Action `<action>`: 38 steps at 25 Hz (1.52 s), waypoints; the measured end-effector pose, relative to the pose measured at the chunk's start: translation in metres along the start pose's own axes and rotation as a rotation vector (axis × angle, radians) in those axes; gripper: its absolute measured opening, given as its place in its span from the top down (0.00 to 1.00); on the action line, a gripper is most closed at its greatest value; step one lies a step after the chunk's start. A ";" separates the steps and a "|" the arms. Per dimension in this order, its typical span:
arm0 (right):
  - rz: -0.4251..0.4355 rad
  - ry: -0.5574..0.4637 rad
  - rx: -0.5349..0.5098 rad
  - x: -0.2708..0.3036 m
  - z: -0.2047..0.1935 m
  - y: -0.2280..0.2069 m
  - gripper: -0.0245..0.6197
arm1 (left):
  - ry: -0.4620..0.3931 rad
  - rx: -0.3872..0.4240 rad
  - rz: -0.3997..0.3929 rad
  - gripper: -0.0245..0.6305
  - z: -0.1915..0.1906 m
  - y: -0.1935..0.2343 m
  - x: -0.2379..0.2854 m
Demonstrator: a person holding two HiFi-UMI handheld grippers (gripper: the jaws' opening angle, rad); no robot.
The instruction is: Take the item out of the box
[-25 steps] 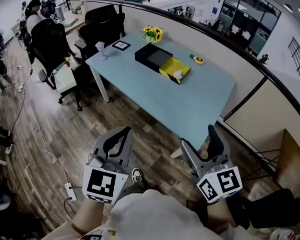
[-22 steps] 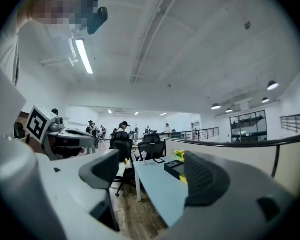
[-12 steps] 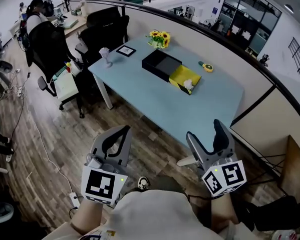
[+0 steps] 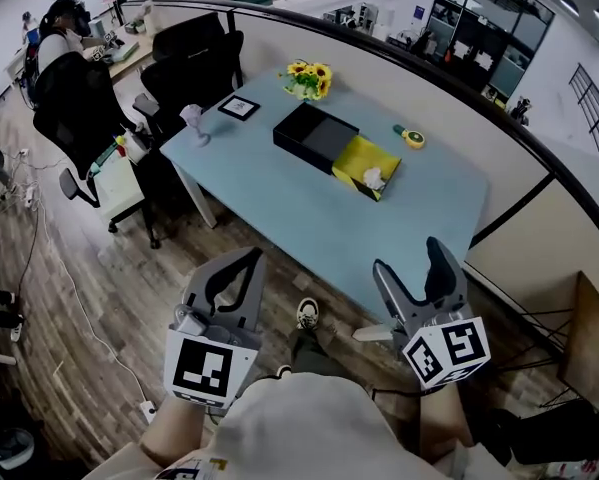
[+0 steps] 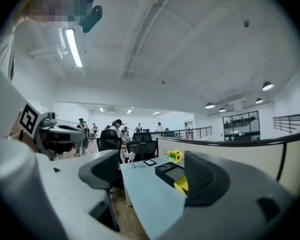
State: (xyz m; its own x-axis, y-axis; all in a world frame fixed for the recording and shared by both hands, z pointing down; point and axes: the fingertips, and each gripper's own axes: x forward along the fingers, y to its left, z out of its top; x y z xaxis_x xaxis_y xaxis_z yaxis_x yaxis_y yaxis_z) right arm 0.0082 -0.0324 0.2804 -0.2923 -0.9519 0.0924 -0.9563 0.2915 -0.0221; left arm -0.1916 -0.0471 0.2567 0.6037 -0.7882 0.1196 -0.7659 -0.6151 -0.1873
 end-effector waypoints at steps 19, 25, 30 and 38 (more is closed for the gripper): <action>-0.076 0.156 0.140 0.183 -0.053 -0.171 0.32 | 0.120 0.062 -0.162 0.96 -0.016 0.044 0.275; -0.088 0.234 0.241 0.226 -0.099 -0.215 0.32 | 0.177 0.067 -0.204 0.96 -0.041 0.044 0.335; -0.118 0.299 0.286 0.255 -0.135 -0.240 0.33 | 0.220 0.075 -0.228 0.96 -0.063 0.043 0.371; -0.148 0.435 0.353 0.296 -0.204 -0.253 0.34 | 0.303 0.052 -0.288 0.96 -0.113 0.045 0.412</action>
State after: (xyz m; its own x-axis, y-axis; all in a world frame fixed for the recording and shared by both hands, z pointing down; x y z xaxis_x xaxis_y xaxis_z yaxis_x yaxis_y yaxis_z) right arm 0.1644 -0.3685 0.5166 -0.1970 -0.8318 0.5189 -0.9527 0.0374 -0.3016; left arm -0.0028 -0.4017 0.4078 0.6935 -0.5596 0.4537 -0.5585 -0.8155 -0.1520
